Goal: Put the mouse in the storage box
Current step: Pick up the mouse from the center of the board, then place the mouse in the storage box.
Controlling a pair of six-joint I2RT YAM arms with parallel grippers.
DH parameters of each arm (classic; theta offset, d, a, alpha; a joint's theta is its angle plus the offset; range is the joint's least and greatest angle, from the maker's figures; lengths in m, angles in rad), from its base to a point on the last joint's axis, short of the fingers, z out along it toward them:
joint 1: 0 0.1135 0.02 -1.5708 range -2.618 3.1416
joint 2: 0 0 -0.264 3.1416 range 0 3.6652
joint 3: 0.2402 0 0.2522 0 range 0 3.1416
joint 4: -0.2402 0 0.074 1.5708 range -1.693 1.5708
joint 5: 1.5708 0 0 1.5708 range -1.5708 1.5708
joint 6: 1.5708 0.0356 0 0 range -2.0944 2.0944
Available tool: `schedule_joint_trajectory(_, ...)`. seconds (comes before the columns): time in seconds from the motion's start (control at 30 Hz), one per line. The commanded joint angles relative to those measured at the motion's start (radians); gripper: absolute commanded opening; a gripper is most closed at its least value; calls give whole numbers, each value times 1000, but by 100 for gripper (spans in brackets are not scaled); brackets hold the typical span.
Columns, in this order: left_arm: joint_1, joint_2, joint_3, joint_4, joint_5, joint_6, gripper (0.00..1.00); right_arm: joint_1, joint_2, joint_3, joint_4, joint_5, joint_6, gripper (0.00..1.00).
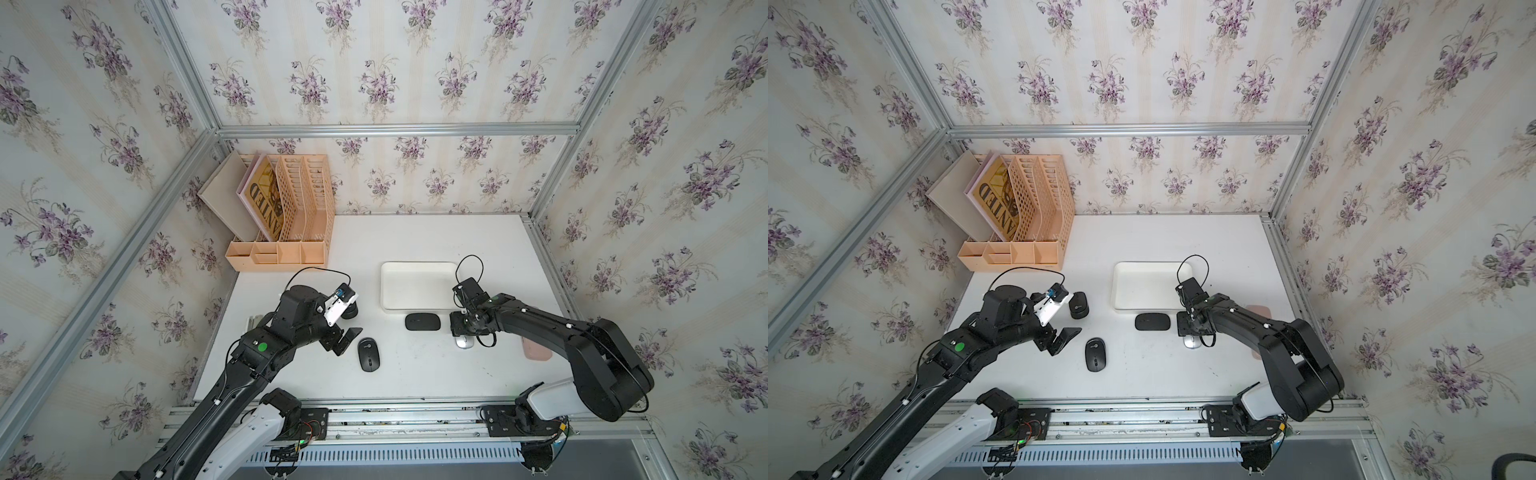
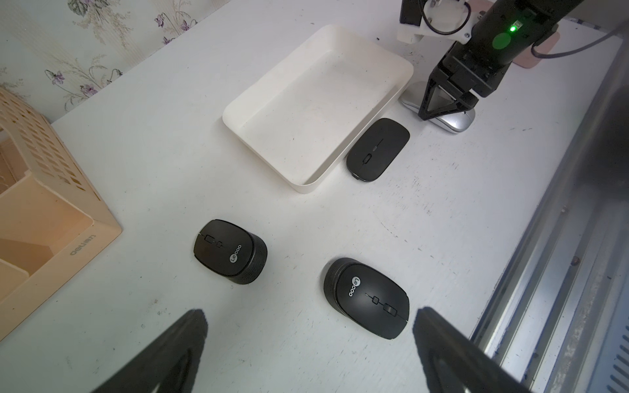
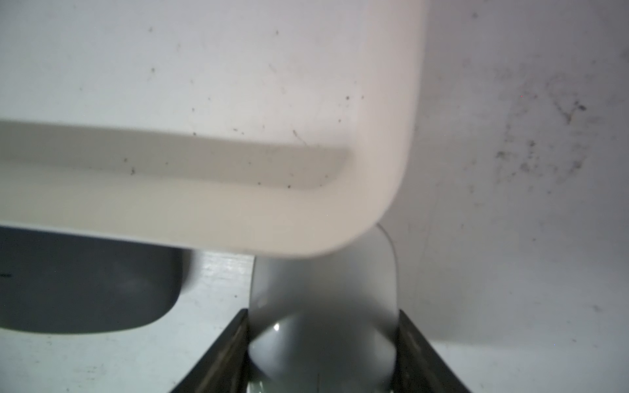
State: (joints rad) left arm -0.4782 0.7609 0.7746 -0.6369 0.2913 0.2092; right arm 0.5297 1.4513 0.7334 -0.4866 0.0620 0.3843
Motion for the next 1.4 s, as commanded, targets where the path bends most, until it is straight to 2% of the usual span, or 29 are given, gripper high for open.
schedule_joint_trajectory(0.0, 0, 0, 0, 20, -20, 10, 99, 0, -33, 29, -62, -6, -14, 52)
schedule_joint_trajectory(0.2, 0, 0, 2, 20, -38, 15, 99, 1, -122, 154, -180, -96, -50, 47)
schedule_joint_trajectory(0.3, 0, 1, 1, 20, -40, 15, 99, 1, -103, 268, -218, -135, -63, 47)
schedule_joint_trajectory(0.43, 0, 2, 2, 20, -40, 16, 99, 1, -13, 398, -196, -108, -96, 47)
schedule_joint_trajectory(0.57, 0, -3, 0, 21, -53, 18, 99, -3, 135, 548, -160, -22, -134, 47)
schedule_joint_trajectory(0.67, 0, -5, 0, 20, -56, 17, 99, -17, 249, 614, -147, -17, -161, 47)
schedule_joint_trajectory(0.87, 1, -5, -5, 23, -61, 21, 99, -37, 363, 618, -87, -10, -171, 45)
schedule_joint_trajectory(1.1, 0, 3, -11, 30, -54, 21, 99, -51, 419, 621, -40, 24, -194, 45)
schedule_joint_trajectory(1.37, 1, 8, -13, 33, -54, 22, 99, -55, 486, 649, -55, 120, -228, 46)
